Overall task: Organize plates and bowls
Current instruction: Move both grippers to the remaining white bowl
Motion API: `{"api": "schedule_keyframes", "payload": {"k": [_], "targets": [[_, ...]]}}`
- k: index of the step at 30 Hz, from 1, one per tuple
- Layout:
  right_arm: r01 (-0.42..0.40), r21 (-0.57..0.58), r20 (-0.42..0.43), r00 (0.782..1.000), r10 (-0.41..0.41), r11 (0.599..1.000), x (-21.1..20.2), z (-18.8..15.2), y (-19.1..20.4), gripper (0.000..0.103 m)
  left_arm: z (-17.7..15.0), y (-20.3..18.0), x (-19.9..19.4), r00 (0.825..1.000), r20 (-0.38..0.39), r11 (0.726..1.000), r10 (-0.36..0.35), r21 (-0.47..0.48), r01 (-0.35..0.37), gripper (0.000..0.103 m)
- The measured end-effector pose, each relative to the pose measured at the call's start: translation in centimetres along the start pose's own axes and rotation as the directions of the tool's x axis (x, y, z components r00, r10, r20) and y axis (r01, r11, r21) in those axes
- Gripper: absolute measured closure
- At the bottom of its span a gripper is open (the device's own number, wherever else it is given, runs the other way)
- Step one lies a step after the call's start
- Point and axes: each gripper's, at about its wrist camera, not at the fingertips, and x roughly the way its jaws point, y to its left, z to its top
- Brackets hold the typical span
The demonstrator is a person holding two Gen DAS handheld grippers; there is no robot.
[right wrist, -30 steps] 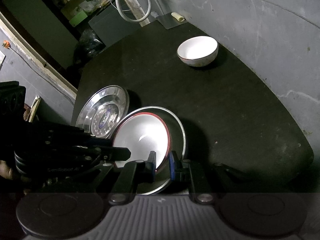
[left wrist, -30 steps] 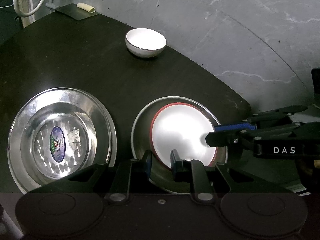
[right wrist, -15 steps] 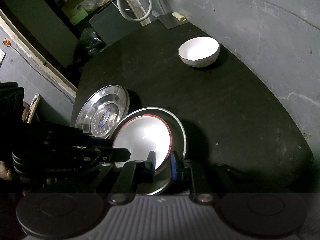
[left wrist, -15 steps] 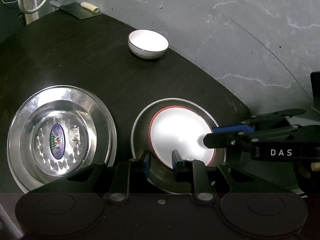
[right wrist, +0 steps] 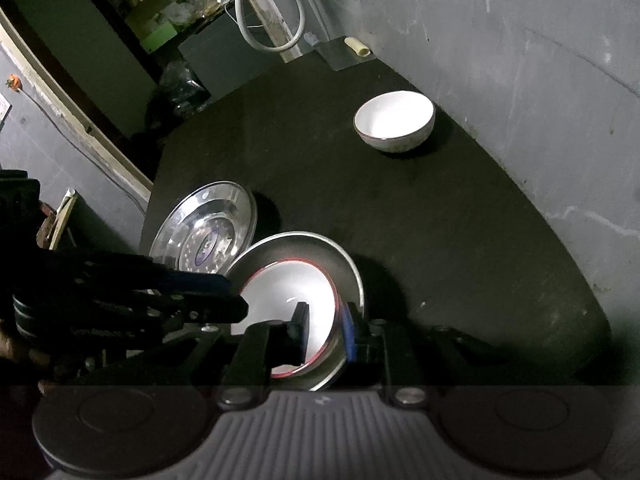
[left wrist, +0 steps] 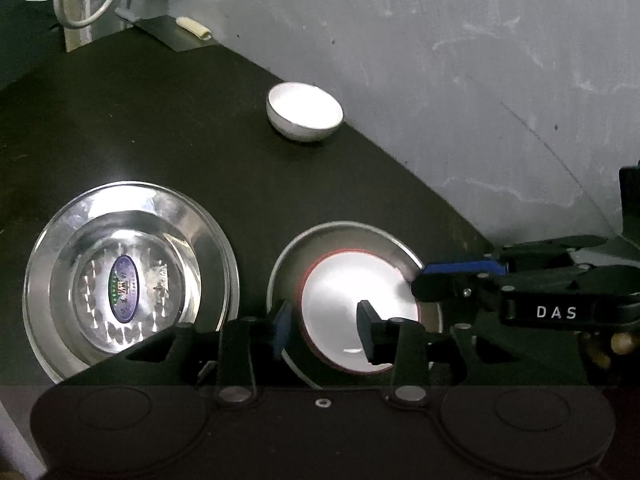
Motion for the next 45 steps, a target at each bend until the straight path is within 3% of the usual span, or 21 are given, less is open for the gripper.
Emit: {"api": "schedule_keyframes", "payload": {"k": [2, 4, 7, 12, 16, 21, 26, 35, 42, 45], "targets": [[0.008, -0.007, 0.003, 1.0, -0.008, 1.0, -0.3, 0.2, 0.1, 0.08, 0.0, 0.0, -0.5, 1.0, 0.02, 1.0, -0.003, -0.009, 0.003, 0.056], [0.018, -0.018, 0.009, 1.0, -0.018, 1.0, -0.6, 0.5, 0.2, 0.078, 0.2, 0.1, -1.3, 0.999, 0.049, 1.0, -0.008, -0.018, 0.009, 0.04], [0.037, -0.026, 0.021, 0.999, -0.037, 0.999, -1.1, 1.1, 0.3, 0.076, 0.5, 0.3, -2.3, 0.995, 0.096, 0.999, -0.015, -0.035, 0.018, 0.024], [0.078, -0.032, 0.034, 0.996, -0.077, 0.996, -2.1, 2.0, 0.4, 0.069, 1.3, 1.2, -3.4, 0.983, 0.182, 0.997, -0.016, -0.072, 0.03, 0.011], [0.127, -0.056, 0.041, 0.991, -0.125, 0.99, -3.0, 3.0, 0.6, 0.055, 1.8, 2.5, -3.3, 0.97, 0.242, 0.992, -0.012, -0.12, 0.043, 0.001], [0.167, -0.068, 0.05, 0.985, -0.164, 0.984, -3.4, 4.2, 0.8, 0.032, 2.4, 3.9, -2.3, 0.967, 0.255, 0.983, 0.013, -0.18, 0.035, 0.001], [0.193, -0.048, 0.071, 0.979, -0.19, 0.98, -3.1, 5.1, 0.9, 0.003, 2.9, 5.0, -1.9, 0.959, 0.28, 0.979, 0.036, -0.201, 0.022, 0.001], [0.088, 0.029, 0.108, 0.99, -0.091, 0.996, -2.9, 6.9, 0.3, 0.0, 4.6, 6.8, -1.3, 0.944, 0.32, 0.971, 0.085, -0.238, -0.007, 0.001], [0.105, 0.083, 0.139, 0.984, -0.116, 0.991, -1.7, 7.4, -1.3, 0.0, 6.2, 7.3, -0.8, 0.942, 0.311, 0.972, 0.125, -0.23, -0.053, 0.001], [0.143, 0.086, 0.147, 0.977, -0.155, 0.986, -0.8, 7.4, -1.8, 0.0, 7.0, 7.5, -0.2, 0.94, 0.291, 0.964, 0.179, -0.245, -0.107, 0.001]]}}
